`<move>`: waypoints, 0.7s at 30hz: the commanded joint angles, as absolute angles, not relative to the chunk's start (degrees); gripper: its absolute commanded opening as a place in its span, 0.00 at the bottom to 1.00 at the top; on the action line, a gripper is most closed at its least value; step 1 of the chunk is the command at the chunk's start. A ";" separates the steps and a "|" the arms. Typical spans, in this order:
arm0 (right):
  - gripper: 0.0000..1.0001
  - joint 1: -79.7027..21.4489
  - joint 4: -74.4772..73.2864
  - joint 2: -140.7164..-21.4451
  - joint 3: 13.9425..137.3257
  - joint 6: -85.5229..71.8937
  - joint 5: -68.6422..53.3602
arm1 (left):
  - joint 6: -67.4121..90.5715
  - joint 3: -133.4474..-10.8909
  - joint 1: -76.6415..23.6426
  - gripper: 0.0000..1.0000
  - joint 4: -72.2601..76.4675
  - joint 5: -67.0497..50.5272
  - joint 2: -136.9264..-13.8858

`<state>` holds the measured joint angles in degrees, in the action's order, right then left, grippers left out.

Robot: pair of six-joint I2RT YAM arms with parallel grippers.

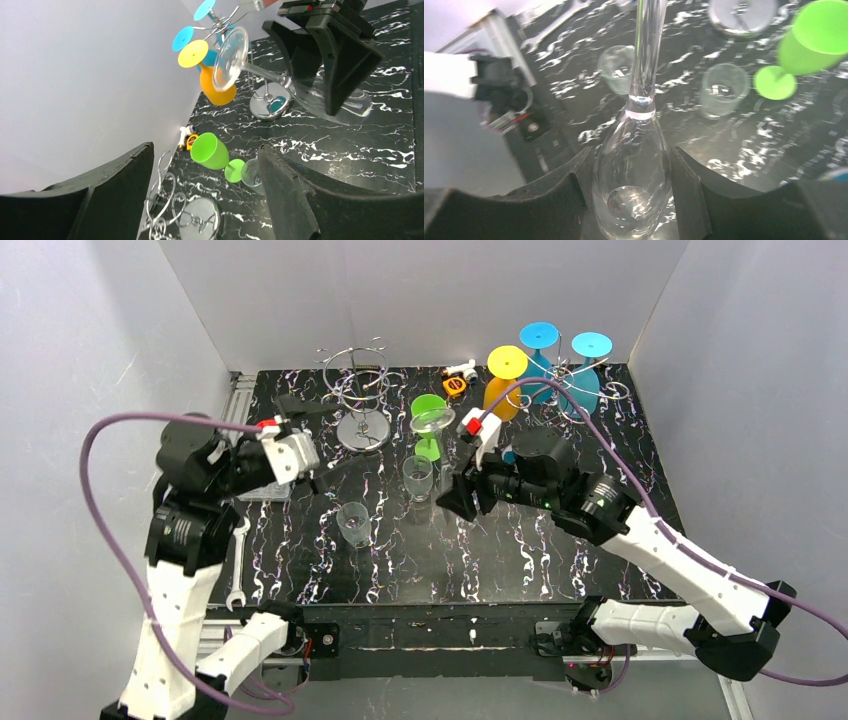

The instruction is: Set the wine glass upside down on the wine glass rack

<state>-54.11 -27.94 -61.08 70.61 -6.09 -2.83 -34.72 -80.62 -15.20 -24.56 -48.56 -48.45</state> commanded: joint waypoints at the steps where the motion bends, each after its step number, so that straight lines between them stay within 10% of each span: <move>1: 0.20 -54.38 -28.18 -64.24 76.97 -8.71 -19.12 | -39.69 -82.59 -18.30 0.77 -21.84 -57.23 -51.76; 8: 0.19 -55.54 -25.86 -68.43 79.10 -11.01 -20.74 | -55.58 -79.56 -24.63 0.86 -28.73 -52.28 -51.47; 16: 0.20 -56.11 -22.30 -70.14 80.23 -13.56 -20.39 | -58.10 -81.71 -25.59 0.39 -33.03 -48.07 -53.39; 21: 0.20 -56.92 -20.73 -71.50 80.80 -13.72 -19.87 | -59.57 -80.80 -27.06 0.60 -33.70 -45.87 -53.68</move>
<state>-56.05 -26.48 -71.26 77.43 -12.78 -19.46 -57.47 -80.14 -25.93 -31.55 -47.90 -53.67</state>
